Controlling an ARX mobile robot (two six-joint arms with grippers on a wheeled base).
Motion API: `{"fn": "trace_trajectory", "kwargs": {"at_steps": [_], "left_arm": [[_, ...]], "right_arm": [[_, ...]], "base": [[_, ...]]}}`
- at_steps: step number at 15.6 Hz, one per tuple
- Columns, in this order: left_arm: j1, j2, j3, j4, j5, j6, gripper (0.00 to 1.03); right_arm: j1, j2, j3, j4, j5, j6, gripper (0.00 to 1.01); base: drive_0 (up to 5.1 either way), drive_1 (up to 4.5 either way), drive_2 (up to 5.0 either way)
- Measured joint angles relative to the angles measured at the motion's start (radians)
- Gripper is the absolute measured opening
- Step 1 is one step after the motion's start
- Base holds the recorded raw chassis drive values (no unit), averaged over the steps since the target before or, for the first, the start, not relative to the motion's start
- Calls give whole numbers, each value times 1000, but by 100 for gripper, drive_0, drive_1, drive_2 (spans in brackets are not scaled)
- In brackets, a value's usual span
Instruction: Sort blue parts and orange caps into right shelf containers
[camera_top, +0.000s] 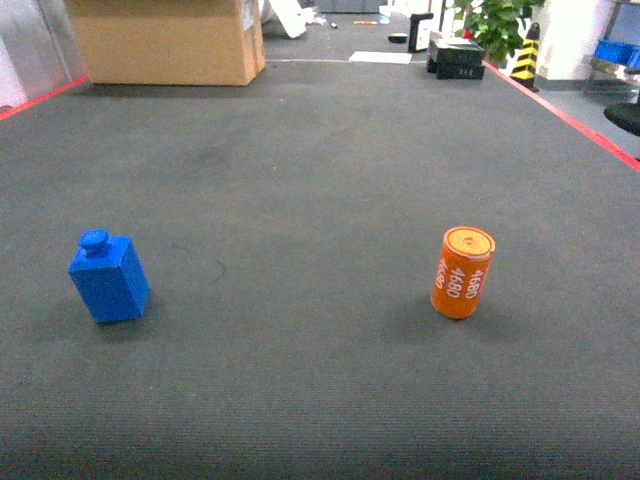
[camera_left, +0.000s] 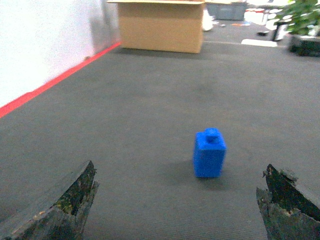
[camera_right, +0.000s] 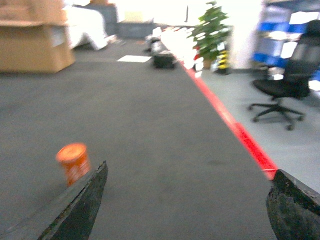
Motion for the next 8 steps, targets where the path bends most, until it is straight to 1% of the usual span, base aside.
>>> {"fn": "trace_trajectory", "kwargs": {"at_steps": [1, 2, 3, 4, 5, 6, 7, 8], "left_arm": [[-55, 134, 0, 122, -170, 0, 98], [-56, 262, 3, 272, -249, -4, 98], [-65, 426, 20, 436, -252, -4, 98], [-79, 652, 71, 632, -203, -10, 98], [-79, 779, 113, 733, -166, -14, 98], [-74, 1009, 208, 882, -114, -31, 98], [-71, 1202, 301, 929, -76, -42, 98], [-71, 1332, 364, 919, -50, -56, 98]], "right_arm": [[132, 151, 0, 169, 253, -8, 98], [179, 317, 1, 340, 398, -12, 98], [204, 507, 12, 518, 471, -13, 98], [224, 742, 64, 725, 455, -11, 98], [230, 874, 117, 830, 432, -6, 98], [244, 1104, 233, 971, 391, 4, 98], [272, 1295, 330, 993, 359, 14, 98], [294, 1435, 404, 977, 333, 20, 98]], "base": [[0, 0, 0], [0, 0, 0], [0, 0, 0], [0, 0, 0], [0, 0, 0], [0, 0, 0], [0, 0, 0], [0, 0, 0]]}}
